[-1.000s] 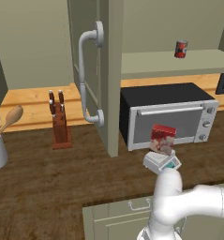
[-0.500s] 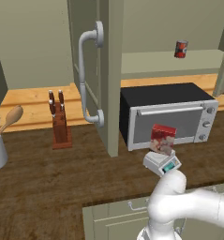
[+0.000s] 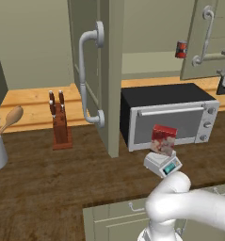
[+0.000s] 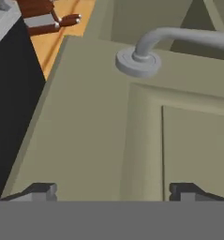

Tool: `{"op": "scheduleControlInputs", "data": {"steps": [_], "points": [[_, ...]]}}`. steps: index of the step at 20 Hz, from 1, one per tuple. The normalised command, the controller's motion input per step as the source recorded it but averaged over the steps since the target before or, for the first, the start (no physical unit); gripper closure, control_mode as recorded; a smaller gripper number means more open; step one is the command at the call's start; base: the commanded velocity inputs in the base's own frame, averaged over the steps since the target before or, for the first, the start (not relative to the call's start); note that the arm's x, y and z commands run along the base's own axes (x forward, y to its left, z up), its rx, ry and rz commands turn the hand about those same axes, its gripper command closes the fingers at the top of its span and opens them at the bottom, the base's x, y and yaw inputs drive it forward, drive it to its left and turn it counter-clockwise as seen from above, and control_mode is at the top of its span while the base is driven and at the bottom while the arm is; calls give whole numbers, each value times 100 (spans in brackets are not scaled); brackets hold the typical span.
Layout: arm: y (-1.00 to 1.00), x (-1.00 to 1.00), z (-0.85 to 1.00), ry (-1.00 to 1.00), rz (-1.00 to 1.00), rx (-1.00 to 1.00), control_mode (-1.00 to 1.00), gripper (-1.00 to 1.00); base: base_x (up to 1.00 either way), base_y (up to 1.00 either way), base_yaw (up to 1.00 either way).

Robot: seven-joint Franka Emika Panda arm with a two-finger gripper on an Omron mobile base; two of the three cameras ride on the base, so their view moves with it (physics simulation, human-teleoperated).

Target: Pick the cereal and place it on the digital scale for weighing, and close the cabinet.

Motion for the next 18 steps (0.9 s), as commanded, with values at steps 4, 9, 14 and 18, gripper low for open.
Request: {"op": "scheduleControlInputs", "data": {"steps": [4, 9, 14, 18], "points": [[0, 98, 0, 0, 3, 0, -100, -100, 0, 0, 0], [-1, 79, 0, -1, 1, 0, -100, -100, 0, 0, 0], [8, -34, -4, -34, 1, 0, -100, -100, 0, 0, 0], [85, -100, -65, -57, -1, 9, -100, -100, 0, 0, 0]]}}
